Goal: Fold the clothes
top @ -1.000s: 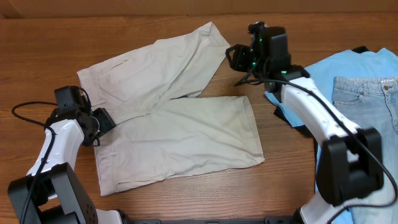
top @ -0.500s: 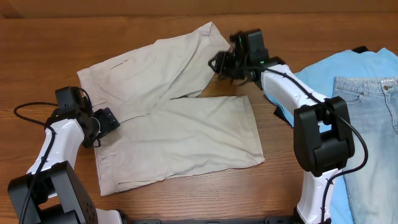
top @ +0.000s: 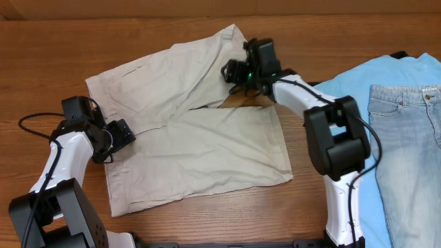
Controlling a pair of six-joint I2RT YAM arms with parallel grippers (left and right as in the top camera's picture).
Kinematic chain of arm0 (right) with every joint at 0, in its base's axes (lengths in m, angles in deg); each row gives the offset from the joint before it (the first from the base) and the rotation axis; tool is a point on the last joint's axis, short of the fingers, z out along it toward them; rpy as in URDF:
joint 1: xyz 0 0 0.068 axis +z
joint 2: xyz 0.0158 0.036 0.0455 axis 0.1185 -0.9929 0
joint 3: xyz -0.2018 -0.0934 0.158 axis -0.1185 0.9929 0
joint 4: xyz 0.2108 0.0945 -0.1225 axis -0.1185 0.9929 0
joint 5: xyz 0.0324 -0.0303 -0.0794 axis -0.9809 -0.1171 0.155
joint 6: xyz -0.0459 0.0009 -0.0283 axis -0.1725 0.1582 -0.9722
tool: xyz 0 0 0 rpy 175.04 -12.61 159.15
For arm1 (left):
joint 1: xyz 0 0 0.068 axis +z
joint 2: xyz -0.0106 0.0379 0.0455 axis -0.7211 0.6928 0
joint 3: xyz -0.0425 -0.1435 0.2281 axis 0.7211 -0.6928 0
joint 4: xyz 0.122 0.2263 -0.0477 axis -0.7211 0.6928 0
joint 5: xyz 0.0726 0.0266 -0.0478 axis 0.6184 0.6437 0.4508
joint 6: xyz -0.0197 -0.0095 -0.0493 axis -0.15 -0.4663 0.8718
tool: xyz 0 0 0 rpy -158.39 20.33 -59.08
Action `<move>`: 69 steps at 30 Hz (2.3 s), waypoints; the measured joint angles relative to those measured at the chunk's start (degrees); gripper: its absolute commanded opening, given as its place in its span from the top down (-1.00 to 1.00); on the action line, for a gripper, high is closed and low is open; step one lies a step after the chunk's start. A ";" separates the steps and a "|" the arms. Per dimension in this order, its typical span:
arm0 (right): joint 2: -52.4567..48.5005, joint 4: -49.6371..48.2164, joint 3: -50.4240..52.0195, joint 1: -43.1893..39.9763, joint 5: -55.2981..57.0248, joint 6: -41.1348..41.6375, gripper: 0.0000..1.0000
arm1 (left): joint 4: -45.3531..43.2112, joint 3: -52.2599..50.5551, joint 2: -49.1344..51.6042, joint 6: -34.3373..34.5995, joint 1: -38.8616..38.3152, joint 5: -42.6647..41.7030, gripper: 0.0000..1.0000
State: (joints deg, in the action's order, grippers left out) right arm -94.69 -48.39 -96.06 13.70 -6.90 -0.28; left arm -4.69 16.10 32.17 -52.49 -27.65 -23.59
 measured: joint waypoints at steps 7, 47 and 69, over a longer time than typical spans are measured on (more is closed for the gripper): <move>-0.31 4.22 -0.61 2.05 0.37 -0.17 0.92 | 0.17 0.00 0.00 -0.59 0.00 -0.20 -0.60; -4.76 18.97 -15.96 -8.90 3.65 -2.01 0.92 | -9.60 -0.24 0.33 -12.24 -5.22 -18.53 -0.40; 4.96 57.42 -16.22 -14.49 12.31 -1.84 0.08 | -14.84 1.27 12.44 -14.86 -13.88 -20.65 0.00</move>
State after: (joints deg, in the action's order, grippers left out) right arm -89.73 9.03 -112.27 -0.79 5.41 -2.11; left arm -19.53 17.37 44.61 -67.35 -41.53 -44.24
